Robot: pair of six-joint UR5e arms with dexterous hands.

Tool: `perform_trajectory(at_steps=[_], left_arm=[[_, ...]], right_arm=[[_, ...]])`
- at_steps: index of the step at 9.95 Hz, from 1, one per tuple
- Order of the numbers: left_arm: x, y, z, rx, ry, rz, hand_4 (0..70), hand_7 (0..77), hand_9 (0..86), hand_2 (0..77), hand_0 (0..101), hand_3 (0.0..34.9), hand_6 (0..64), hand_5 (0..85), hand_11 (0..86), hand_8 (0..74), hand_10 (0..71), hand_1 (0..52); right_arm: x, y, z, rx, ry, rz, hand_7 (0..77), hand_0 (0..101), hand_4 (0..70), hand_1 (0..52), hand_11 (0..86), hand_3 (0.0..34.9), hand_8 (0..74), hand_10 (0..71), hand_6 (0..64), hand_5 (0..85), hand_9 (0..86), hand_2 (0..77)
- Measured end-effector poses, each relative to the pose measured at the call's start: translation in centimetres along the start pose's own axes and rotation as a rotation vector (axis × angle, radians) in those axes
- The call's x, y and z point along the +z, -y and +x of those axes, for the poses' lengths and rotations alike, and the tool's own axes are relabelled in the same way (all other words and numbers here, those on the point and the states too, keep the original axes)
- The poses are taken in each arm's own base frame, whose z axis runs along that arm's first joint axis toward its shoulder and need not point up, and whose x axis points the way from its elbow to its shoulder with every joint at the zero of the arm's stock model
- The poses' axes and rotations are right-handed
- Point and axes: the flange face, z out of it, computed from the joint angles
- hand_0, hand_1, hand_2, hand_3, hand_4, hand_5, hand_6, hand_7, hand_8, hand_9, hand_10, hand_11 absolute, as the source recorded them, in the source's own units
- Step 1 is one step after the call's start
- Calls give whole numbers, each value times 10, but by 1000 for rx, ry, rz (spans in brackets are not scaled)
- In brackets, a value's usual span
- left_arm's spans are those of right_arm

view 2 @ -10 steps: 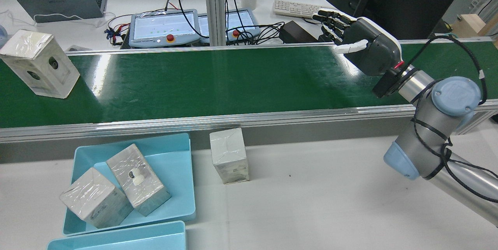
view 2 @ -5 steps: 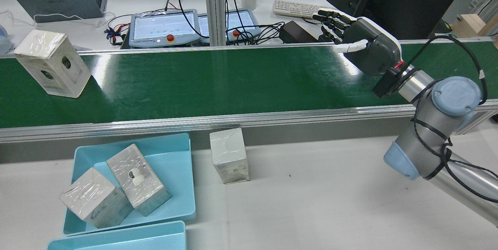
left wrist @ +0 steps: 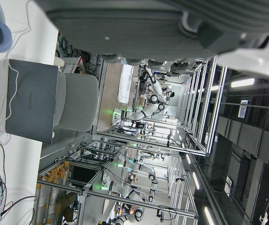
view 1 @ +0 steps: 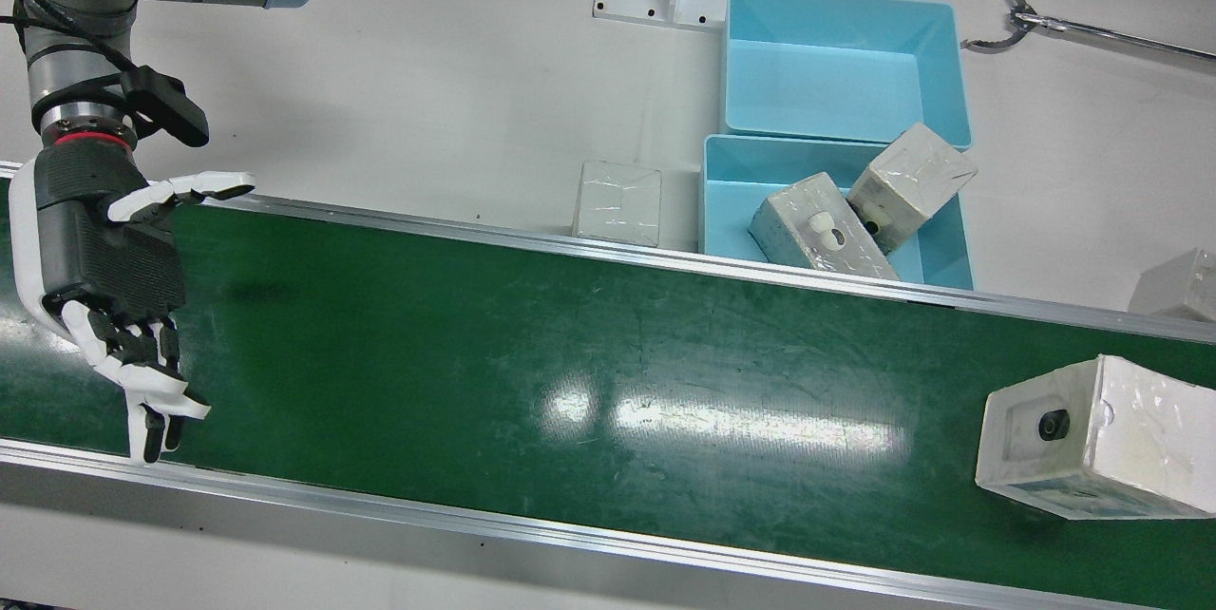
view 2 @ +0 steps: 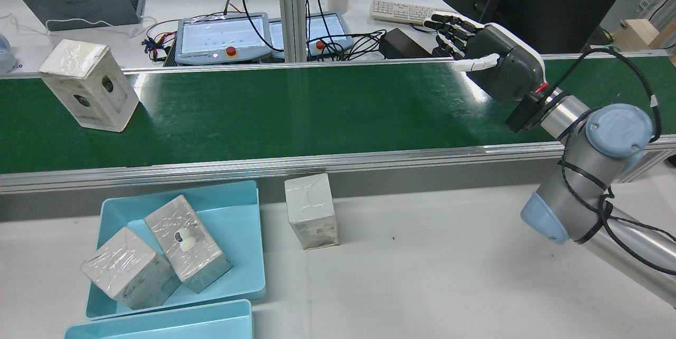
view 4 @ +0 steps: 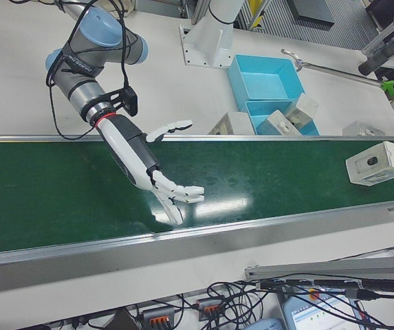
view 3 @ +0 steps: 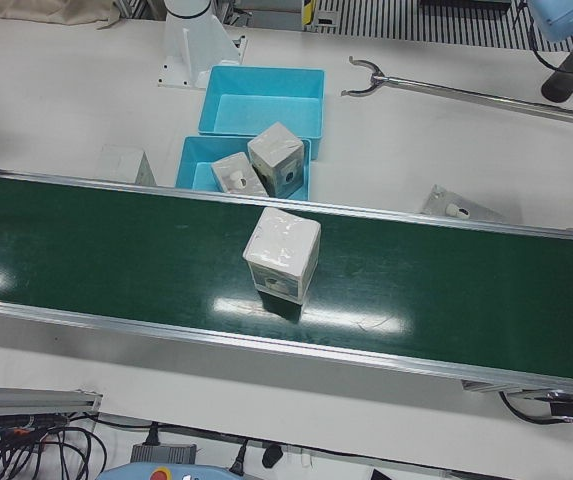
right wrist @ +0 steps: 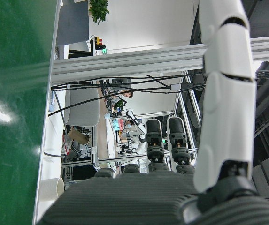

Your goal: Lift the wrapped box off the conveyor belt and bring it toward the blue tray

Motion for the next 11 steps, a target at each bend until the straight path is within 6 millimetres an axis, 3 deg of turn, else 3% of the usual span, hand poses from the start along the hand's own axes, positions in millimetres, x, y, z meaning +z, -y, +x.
perform_trajectory(at_steps=[11], left_arm=[[0, 0, 0, 0, 0, 0, 0, 5, 0, 5, 0, 0, 0, 11, 0, 5, 0, 0]], right_arm=[[0, 0, 3, -7, -1, 0, 191, 475, 120, 142, 11, 54, 0, 0, 38, 218, 38, 142]])
